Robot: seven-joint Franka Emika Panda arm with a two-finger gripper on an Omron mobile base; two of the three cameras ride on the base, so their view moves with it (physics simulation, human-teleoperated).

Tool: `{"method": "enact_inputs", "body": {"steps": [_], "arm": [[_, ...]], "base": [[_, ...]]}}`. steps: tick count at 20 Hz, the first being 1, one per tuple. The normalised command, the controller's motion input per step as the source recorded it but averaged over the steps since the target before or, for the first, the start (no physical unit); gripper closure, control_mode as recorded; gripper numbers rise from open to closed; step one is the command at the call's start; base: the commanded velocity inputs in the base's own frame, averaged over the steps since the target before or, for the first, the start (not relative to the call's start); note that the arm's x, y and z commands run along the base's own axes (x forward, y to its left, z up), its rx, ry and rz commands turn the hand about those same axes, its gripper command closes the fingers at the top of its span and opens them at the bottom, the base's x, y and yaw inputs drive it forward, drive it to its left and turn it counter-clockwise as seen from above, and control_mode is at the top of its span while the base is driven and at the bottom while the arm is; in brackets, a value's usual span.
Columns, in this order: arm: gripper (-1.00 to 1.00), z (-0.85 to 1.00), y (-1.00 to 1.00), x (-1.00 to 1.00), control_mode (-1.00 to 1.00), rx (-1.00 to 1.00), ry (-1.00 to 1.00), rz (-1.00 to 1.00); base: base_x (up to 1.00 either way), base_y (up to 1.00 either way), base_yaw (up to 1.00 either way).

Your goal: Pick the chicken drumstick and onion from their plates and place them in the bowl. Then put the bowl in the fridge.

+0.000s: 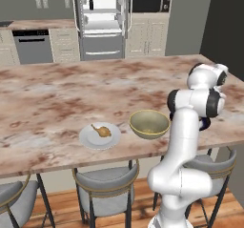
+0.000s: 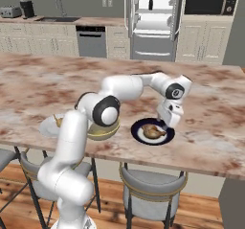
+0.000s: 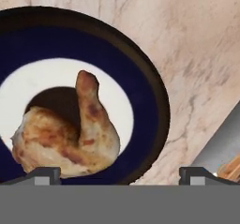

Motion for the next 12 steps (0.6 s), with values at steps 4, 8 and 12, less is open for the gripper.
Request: {"method": "enact_inputs", "body": {"steps": [4,8,12], "arm": [[-1.00,-0.41,-0.01,0.04,-1.00,-0.16,-0.23,0.00],[-1.00,-0.33,-0.03,0.05,-1.00,-0.18,-0.19,0.00],[-1.00,-0.21,0.00,0.10,-1.00,-0.04,-0.20,0.00]], "base": [[0.00,0.00,0.00],[0.00,0.00,0.00],[0.00,0.00,0.00]]}}
